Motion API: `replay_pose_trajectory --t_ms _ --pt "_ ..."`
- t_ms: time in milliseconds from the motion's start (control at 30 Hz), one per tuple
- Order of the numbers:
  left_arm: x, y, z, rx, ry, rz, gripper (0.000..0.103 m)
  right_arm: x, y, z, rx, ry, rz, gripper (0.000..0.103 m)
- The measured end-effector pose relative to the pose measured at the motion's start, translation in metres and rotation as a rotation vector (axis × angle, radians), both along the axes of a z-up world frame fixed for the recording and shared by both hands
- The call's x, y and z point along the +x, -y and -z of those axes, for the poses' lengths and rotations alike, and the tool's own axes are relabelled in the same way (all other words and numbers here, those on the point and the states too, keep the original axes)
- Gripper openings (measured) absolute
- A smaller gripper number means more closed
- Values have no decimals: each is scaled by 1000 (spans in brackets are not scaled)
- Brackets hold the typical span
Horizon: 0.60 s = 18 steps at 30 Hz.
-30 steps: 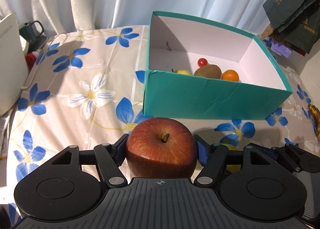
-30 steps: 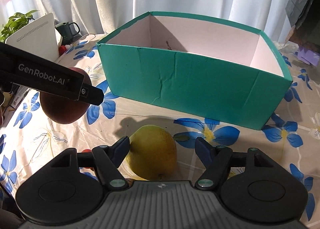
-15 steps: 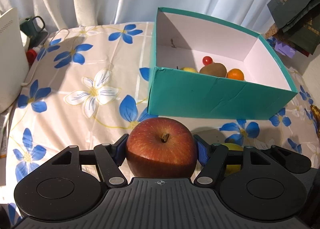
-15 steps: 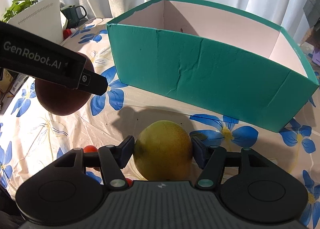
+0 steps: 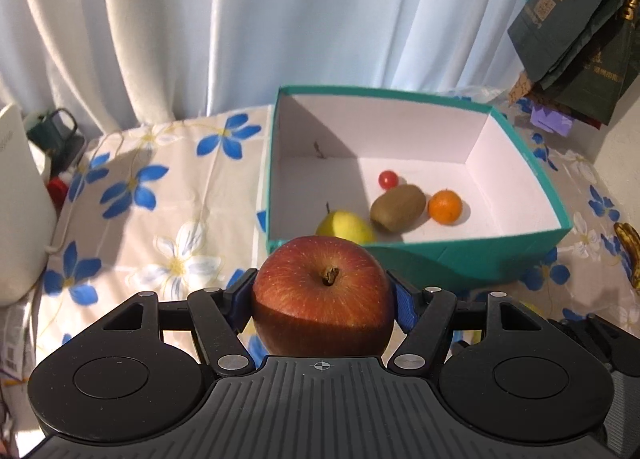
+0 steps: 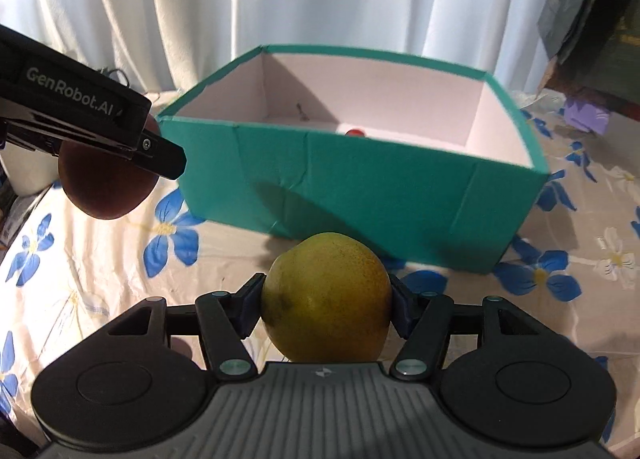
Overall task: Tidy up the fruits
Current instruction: 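Lower the red apple into the box and open left while right holds the pear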
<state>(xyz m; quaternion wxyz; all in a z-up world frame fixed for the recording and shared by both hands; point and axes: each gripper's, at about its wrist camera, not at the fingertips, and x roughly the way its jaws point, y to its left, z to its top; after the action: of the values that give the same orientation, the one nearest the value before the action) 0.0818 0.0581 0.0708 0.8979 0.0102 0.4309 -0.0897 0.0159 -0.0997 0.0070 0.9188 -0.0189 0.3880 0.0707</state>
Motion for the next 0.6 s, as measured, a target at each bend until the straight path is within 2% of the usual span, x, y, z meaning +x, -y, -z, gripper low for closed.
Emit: replay_pose_trajectory --t_ms 200,333,600 --pt "34 29 -14 26 68 14 72 -7 31 -33 5 113 120 62" --pt "56 49 -3 60 65 16 72 -11 49 -45 3 155 183 62" --pt "80 73 29 101 31 43 72 -12 63 -55 -6 195 240 62"
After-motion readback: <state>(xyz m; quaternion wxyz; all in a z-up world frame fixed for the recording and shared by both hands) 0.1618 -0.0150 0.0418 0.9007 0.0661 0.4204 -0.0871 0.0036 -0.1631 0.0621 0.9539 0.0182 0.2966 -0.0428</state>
